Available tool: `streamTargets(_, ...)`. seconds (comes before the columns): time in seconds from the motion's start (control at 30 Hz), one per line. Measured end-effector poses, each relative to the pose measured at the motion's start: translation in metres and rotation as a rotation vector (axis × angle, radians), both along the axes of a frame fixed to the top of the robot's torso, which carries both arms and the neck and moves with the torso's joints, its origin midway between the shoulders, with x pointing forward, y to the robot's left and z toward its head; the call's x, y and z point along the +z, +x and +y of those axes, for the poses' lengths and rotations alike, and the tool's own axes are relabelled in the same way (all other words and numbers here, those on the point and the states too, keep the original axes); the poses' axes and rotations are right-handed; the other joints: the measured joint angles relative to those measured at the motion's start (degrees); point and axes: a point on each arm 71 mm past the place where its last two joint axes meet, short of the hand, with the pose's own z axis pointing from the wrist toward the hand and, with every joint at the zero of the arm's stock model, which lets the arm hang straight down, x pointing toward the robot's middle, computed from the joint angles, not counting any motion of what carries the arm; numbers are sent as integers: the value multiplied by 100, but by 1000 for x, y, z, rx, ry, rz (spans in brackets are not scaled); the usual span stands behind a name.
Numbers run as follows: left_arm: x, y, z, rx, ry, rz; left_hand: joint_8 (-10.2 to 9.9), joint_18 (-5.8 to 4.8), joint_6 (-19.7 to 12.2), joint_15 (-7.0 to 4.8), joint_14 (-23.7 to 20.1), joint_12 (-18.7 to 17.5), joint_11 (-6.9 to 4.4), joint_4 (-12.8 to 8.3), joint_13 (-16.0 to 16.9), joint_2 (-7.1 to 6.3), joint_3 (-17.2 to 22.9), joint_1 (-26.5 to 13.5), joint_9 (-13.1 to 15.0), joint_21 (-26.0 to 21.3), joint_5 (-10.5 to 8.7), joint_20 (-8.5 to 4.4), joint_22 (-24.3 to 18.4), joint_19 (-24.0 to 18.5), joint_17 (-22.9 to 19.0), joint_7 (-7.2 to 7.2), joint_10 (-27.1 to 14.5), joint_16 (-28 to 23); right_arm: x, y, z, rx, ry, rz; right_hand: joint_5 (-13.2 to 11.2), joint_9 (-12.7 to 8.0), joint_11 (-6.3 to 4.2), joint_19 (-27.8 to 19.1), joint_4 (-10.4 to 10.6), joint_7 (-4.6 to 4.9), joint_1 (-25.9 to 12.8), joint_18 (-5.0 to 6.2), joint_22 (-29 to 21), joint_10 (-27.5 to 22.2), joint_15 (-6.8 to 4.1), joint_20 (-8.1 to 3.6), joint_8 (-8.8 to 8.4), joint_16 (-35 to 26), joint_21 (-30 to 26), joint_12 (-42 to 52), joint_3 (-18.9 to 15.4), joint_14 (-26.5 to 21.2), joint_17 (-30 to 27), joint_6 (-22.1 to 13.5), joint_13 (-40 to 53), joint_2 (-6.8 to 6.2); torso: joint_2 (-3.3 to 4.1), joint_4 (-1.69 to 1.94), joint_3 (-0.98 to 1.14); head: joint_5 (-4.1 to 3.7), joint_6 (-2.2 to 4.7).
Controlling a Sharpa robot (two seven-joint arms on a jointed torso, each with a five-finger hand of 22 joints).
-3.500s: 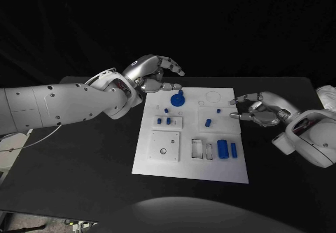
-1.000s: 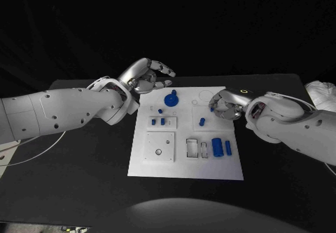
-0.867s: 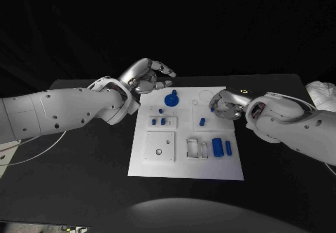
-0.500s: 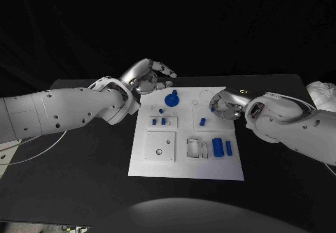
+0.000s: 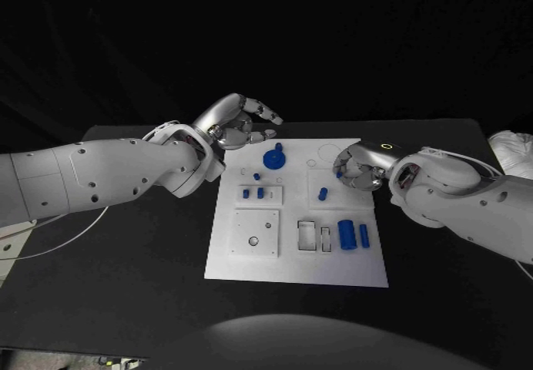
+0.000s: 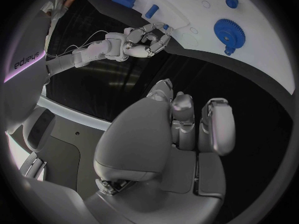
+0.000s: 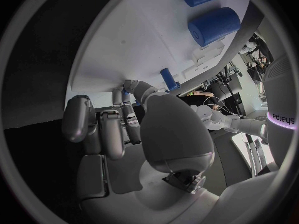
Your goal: Assemble the parts on the task board
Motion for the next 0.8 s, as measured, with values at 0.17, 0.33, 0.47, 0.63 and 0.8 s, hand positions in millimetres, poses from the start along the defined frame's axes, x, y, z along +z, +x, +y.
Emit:
streamTargets(0.17,0,0,0,0,1,3,0,1,0,0,0,0,19,16,1,30,16,30,0,0,-22,0,0,0,0,0,20,0,0,1,0,0,1,-1,147,145,-71,11,-47,-20,48,0,0,116,-42,-52,112,0,4,75,2,-1,0,62,0,48,0,-2,-3,10,0)
streamTargets(0.33,-1,0,-1,0,2,7,0,0,20,21,21,0,20,15,-7,30,48,30,0,0,-22,0,0,0,0,20,62,0,0,2,0,1,4,-3,156,299,-124,32,-48,-33,69,0,-1,227,-83,-74,219,0,33,89,1,-1,0,115,-26,68,0,-2,-3,21,0)
streamTargets(0.47,-1,0,-1,1,3,11,0,0,41,21,21,0,42,15,-7,30,48,30,1,0,-22,0,-1,0,0,0,85,0,0,2,0,2,7,-4,156,395,-147,30,-79,-41,107,-1,-1,291,-124,-113,261,0,33,89,0,-1,-1,123,-57,107,0,-2,-2,35,0)
streamTargets(0.63,-1,0,-1,2,4,15,0,0,62,20,21,23,42,15,-12,30,80,30,1,0,-22,21,-1,21,1,20,124,0,0,2,0,1,11,-7,156,471,-164,30,-88,-42,121,-1,-1,350,-124,-113,289,-31,33,89,7,-1,-1,123,-84,120,-1,-2,-2,49,0)
streamTargets(0.8,-2,1,-2,1,5,21,0,0,62,20,21,23,42,15,-12,30,80,30,1,0,-22,21,-1,21,-8,20,124,0,0,1,-3,-2,20,-9,153,530,-162,50,-88,-20,121,-1,-1,390,-124,-133,331,-31,33,89,6,-1,-1,145,-114,120,-4,-3,-3,66,0)
